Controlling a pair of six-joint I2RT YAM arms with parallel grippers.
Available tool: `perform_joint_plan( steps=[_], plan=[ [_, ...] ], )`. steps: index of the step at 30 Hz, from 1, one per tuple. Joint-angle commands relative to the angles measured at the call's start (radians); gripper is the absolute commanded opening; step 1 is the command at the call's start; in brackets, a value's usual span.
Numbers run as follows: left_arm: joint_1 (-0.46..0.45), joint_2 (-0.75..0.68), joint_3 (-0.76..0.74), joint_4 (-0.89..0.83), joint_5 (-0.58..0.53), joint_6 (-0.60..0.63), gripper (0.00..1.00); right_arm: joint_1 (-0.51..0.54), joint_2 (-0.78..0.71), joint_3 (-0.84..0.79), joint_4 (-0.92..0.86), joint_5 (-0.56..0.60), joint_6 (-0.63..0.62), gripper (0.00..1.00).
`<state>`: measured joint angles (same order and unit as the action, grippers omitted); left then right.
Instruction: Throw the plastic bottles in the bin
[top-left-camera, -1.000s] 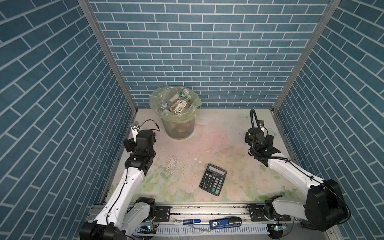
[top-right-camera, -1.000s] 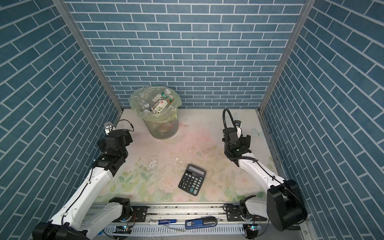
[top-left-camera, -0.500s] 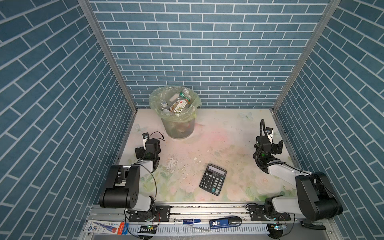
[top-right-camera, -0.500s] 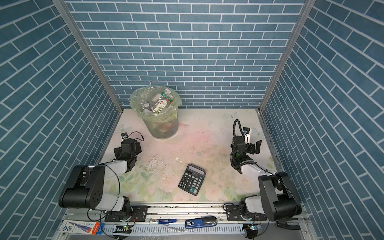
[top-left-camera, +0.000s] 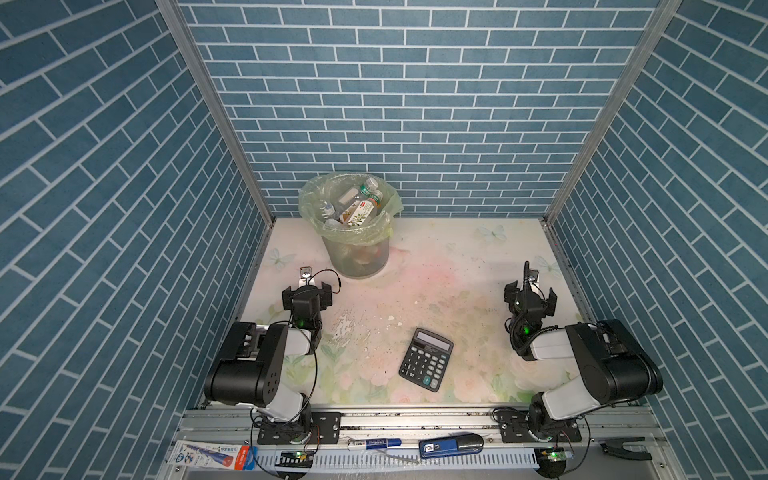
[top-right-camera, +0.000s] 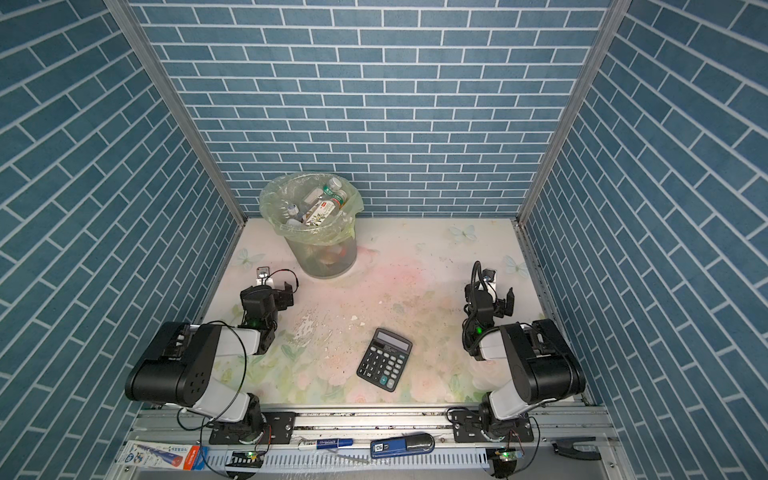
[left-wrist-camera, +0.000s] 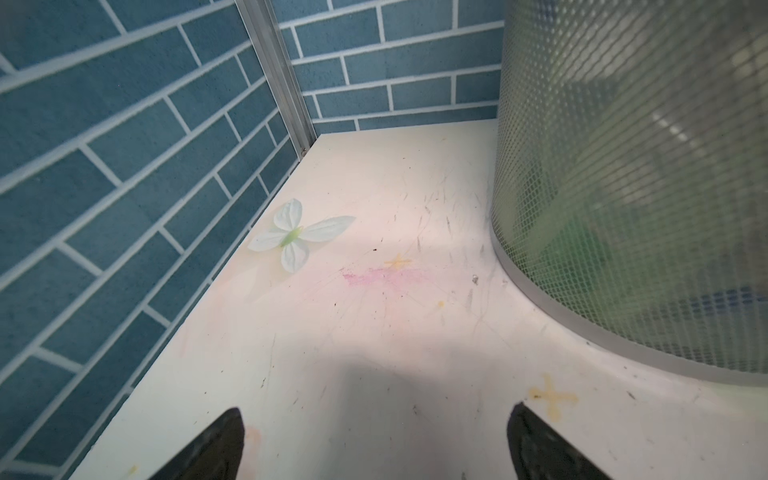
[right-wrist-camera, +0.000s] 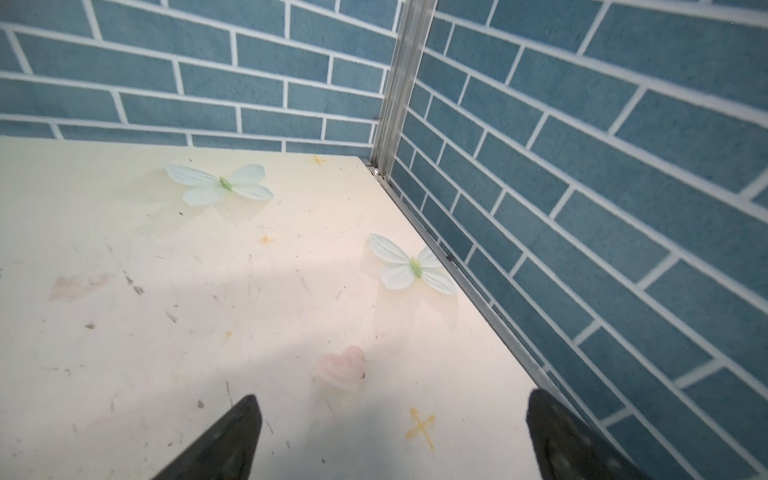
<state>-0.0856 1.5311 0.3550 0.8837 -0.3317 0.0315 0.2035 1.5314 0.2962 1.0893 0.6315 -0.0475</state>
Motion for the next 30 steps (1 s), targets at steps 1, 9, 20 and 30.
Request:
perform_joint_plan(
  steps=[1, 9, 20, 30],
  plan=[
    [-0.003, -0.002, 0.006, 0.035, 0.012, 0.013, 0.99, -0.024, -0.018, -0.028, 0.060, -0.078, -0.003, 0.99],
    [-0.003, 0.002, 0.005, 0.045, 0.012, 0.013, 0.99, -0.183, 0.017, 0.043, -0.089, -0.380, 0.091, 0.99],
    [-0.003, 0.002, 0.005, 0.041, 0.012, 0.013, 0.99, -0.187, 0.007, 0.062, -0.153, -0.424, 0.092, 0.99],
    [-0.003, 0.002, 0.005, 0.041, 0.013, 0.013, 0.99, -0.214, 0.007, 0.059, -0.152, -0.510, 0.092, 0.99]
  ],
)
